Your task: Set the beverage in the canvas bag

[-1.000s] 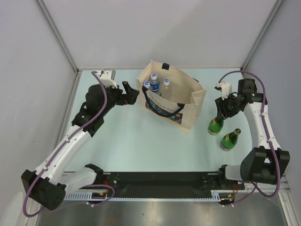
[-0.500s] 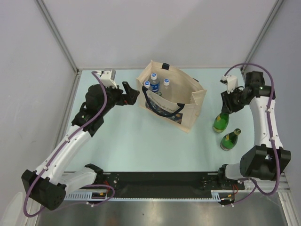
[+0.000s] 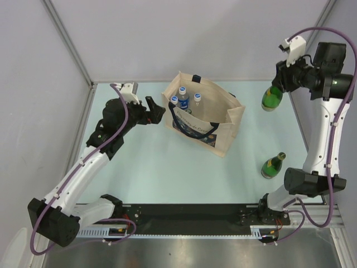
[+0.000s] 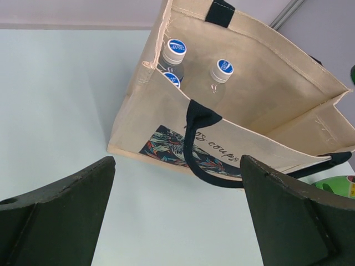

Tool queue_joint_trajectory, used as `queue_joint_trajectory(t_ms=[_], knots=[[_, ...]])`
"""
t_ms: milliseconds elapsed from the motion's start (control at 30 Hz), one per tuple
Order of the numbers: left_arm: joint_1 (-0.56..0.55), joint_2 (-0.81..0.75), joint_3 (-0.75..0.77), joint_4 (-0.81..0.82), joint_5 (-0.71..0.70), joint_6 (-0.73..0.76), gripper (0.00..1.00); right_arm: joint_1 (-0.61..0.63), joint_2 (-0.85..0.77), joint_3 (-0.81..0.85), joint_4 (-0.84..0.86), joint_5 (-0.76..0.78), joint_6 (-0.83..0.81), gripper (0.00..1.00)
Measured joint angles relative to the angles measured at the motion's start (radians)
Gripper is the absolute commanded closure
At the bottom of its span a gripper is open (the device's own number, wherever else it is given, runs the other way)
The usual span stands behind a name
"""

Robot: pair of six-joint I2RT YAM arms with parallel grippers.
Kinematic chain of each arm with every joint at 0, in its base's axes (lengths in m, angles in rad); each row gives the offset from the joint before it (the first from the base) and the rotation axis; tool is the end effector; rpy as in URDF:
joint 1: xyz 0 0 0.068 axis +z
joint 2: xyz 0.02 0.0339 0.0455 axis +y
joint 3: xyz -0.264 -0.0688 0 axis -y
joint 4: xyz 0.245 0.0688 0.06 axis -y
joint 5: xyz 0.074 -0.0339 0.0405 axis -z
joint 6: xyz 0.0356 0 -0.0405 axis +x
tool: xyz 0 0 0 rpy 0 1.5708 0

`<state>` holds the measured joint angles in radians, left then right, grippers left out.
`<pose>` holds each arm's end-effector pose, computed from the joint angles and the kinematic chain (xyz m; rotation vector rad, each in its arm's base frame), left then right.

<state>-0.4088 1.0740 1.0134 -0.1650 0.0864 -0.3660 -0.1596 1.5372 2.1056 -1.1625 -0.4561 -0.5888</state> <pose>0.2273 -0.1018 0.3662 0.1027 1.8375 -0.6270 0.2721 -0.0279 0.5005 -0.6942 1.9795 0.0455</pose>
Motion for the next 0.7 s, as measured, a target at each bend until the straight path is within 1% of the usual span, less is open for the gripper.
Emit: queue_joint_trajectory(t_ms=[167, 233, 333, 500, 600, 700], knots=[[0.003, 0.019, 0.0, 0.0, 0.005, 0.0, 0.0, 0.061, 0.125, 0.263, -0.007, -0.002, 0.05, 1.0], [0.004, 0.024, 0.0, -0.001, 0.006, 0.0, 0.0, 0.093, 0.157, 0.331, 0.005, -0.002, 0.069, 1.0], [0.005, 0.024, 0.0, -0.001, 0.006, 0.0, 0.0, 0.159, 0.175, 0.376, 0.042, 0.004, 0.094, 1.0], [0.006, 0.024, 0.002, -0.002, 0.004, 0.0, 0.0, 0.317, 0.214, 0.448, 0.074, 0.015, 0.118, 1.0], [0.008, 0.02, 0.002, -0.002, 0.003, 0.0, 0.0, 0.411, 0.234, 0.457, 0.092, 0.013, 0.122, 1.0], [0.01, 0.012, 0.002, -0.004, -0.002, 0.0, 0.0, 0.459, 0.255, 0.457, 0.09, -0.001, 0.126, 1.0]])
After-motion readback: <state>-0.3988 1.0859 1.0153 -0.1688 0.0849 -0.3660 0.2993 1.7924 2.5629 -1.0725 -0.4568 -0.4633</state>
